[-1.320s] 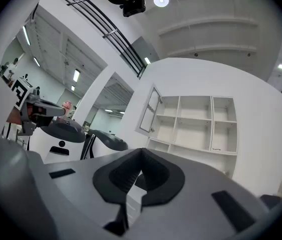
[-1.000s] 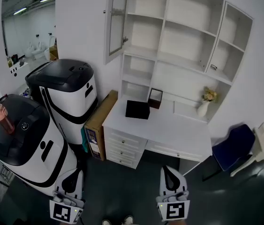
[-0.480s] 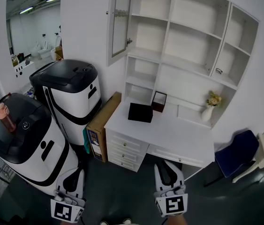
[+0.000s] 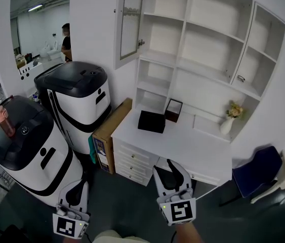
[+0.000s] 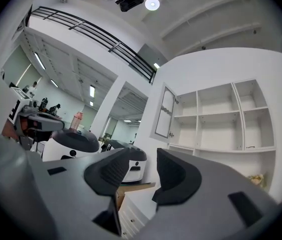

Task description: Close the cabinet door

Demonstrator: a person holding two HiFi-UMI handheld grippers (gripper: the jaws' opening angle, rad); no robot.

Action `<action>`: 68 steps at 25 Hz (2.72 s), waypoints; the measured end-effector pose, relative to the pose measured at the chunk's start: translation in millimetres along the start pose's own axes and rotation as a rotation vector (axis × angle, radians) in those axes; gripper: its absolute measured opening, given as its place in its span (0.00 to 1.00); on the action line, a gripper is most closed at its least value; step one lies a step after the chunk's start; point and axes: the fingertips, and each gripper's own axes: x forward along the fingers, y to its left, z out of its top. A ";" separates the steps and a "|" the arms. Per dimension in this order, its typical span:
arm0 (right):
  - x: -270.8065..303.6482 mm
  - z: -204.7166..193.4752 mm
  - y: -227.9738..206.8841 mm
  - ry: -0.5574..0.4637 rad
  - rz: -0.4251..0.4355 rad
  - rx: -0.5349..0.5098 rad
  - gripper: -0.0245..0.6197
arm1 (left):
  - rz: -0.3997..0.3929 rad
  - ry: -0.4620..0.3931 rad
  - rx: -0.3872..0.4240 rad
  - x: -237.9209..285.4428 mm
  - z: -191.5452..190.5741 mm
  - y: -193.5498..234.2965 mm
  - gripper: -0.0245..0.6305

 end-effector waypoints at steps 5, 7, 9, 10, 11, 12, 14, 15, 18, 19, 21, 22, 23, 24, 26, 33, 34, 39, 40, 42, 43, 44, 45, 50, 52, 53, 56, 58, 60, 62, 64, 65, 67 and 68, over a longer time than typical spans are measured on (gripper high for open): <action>27.5 2.5 -6.9 -0.033 0.030 0.007 0.28 | -0.001 0.017 0.009 14.0 -7.9 -3.8 0.04; 41.0 4.4 -9.4 -0.050 0.039 0.016 0.28 | -0.001 0.020 0.012 22.5 -13.6 -0.8 0.04; 56.9 5.5 -12.2 -0.063 0.043 0.022 0.29 | -0.004 0.027 0.008 33.6 -22.1 4.7 0.04; 66.3 5.9 -13.9 -0.067 0.044 0.022 0.30 | -0.006 0.029 0.003 40.5 -27.6 8.4 0.04; 76.9 6.6 -16.0 -0.071 0.045 0.021 0.30 | -0.010 0.027 -0.005 48.5 -33.6 12.6 0.04; 88.6 7.7 -18.4 -0.078 0.044 0.018 0.31 | -0.014 0.025 -0.012 57.8 -38.9 17.1 0.04; 112.6 9.7 -24.0 -0.091 0.040 0.016 0.32 | -0.025 0.025 -0.019 79.0 -46.7 27.4 0.04; 124.7 9.7 -27.4 -0.094 0.033 0.020 0.33 | -0.030 0.023 -0.022 90.5 -50.1 33.9 0.04; 167.0 5.7 -38.2 -0.085 0.015 0.023 0.35 | -0.041 0.003 -0.020 131.3 -56.1 62.5 0.04; 183.4 3.4 -40.8 -0.078 0.013 0.010 0.35 | -0.044 -0.001 -0.018 145.3 -59.1 74.6 0.04; 217.7 0.4 -44.0 -0.069 0.009 -0.006 0.36 | -0.048 -0.005 -0.020 171.3 -67.2 99.5 0.04; 235.1 0.8 -45.3 -0.072 0.004 -0.002 0.36 | -0.052 -0.006 -0.020 183.4 -71.4 111.1 0.04; 252.4 1.0 -47.1 -0.071 -0.001 0.001 0.36 | -0.055 -0.010 -0.027 195.4 -74.6 121.9 0.04; 269.7 0.8 -49.1 -0.069 -0.006 0.000 0.37 | -0.056 -0.015 -0.043 207.3 -76.6 131.9 0.04; 304.0 1.0 -52.9 -0.068 -0.017 0.000 0.37 | -0.068 -0.022 -0.071 229.6 -81.9 149.2 0.04; 391.4 1.6 -65.1 -0.053 -0.047 -0.044 0.39 | -0.124 -0.038 -0.089 293.8 -107.8 190.7 0.04; 399.5 2.6 -66.8 -0.054 -0.045 -0.042 0.40 | -0.123 -0.038 -0.094 301.3 -109.0 193.5 0.04; 440.7 6.2 -75.5 -0.071 -0.017 -0.037 0.42 | -0.083 -0.033 -0.085 326.4 -111.8 209.4 0.04; 450.4 8.5 -76.4 -0.077 -0.007 -0.040 0.42 | -0.066 -0.037 -0.083 330.8 -110.7 212.8 0.04; 469.8 14.0 -77.2 -0.091 0.016 -0.045 0.43 | -0.029 -0.047 -0.077 336.4 -106.9 217.2 0.04; 478.9 18.2 -77.5 -0.104 0.027 -0.046 0.43 | -0.014 -0.047 -0.071 337.4 -105.5 218.3 0.04; 487.5 23.6 -77.8 -0.118 0.035 -0.045 0.44 | -0.001 -0.046 -0.065 337.9 -104.6 219.9 0.04; 496.1 29.2 -78.0 -0.133 0.042 -0.043 0.44 | 0.014 -0.047 -0.061 338.4 -103.5 222.6 0.04; 531.2 44.0 -79.7 -0.163 0.070 -0.047 0.46 | 0.093 -0.044 -0.047 336.2 -104.6 239.2 0.04; 542.7 46.2 -81.5 -0.170 0.064 -0.052 0.48 | 0.113 -0.040 -0.031 333.4 -107.8 245.9 0.04; 548.0 46.5 -81.5 -0.170 0.060 -0.051 0.49 | 0.122 -0.038 -0.027 331.8 -109.2 248.6 0.04; 562.2 48.8 -79.9 -0.177 0.041 -0.051 0.51 | 0.150 -0.034 -0.033 328.8 -109.8 255.2 0.04; 570.4 50.1 -80.0 -0.183 0.020 -0.056 0.52 | 0.158 -0.034 -0.022 326.4 -110.4 258.4 0.04; 576.9 50.2 -80.5 -0.183 0.003 -0.054 0.54 | 0.172 -0.033 -0.033 324.8 -110.1 261.8 0.04; 581.7 52.2 -81.1 -0.188 -0.012 -0.050 0.55 | 0.184 -0.030 -0.041 322.9 -111.2 265.9 0.04; 585.3 53.9 -81.9 -0.189 -0.028 -0.052 0.55 | 0.186 -0.027 -0.027 319.8 -114.4 269.8 0.04; 586.5 54.7 -83.0 -0.189 -0.038 -0.055 0.55 | 0.185 -0.028 -0.021 318.7 -115.4 271.3 0.04; 586.3 57.0 -88.2 -0.196 -0.071 -0.067 0.54 | 0.182 -0.031 -0.018 317.9 -115.8 272.7 0.04; 585.4 57.7 -90.9 -0.200 -0.084 -0.075 0.54 | 0.180 -0.031 -0.019 317.9 -116.1 273.0 0.04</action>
